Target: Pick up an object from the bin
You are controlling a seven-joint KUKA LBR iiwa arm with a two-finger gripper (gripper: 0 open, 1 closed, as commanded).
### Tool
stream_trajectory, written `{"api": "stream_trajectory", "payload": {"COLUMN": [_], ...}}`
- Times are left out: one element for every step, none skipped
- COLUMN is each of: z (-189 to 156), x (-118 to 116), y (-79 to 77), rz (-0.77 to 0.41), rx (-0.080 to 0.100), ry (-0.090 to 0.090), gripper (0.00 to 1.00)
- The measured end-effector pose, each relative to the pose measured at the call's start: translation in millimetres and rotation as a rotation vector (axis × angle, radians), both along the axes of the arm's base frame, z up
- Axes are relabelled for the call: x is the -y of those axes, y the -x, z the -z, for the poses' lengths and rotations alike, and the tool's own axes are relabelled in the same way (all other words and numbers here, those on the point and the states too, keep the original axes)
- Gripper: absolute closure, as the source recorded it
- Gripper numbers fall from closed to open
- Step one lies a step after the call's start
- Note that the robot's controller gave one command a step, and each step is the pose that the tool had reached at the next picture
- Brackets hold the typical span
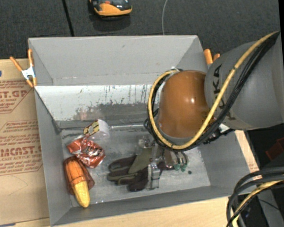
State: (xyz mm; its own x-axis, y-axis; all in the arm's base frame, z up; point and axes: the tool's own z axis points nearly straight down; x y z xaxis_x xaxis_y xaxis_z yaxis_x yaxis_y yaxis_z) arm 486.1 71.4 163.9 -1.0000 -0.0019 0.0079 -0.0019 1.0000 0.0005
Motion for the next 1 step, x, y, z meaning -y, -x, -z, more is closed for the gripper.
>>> {"api": "stream_trajectory", "payload": {"z": [-4.3], "x": [0.3], "y": [-1.8], "rz": [0.001], "rx": [0.008], "ry": [-0.001], "gripper": [0.00]}}
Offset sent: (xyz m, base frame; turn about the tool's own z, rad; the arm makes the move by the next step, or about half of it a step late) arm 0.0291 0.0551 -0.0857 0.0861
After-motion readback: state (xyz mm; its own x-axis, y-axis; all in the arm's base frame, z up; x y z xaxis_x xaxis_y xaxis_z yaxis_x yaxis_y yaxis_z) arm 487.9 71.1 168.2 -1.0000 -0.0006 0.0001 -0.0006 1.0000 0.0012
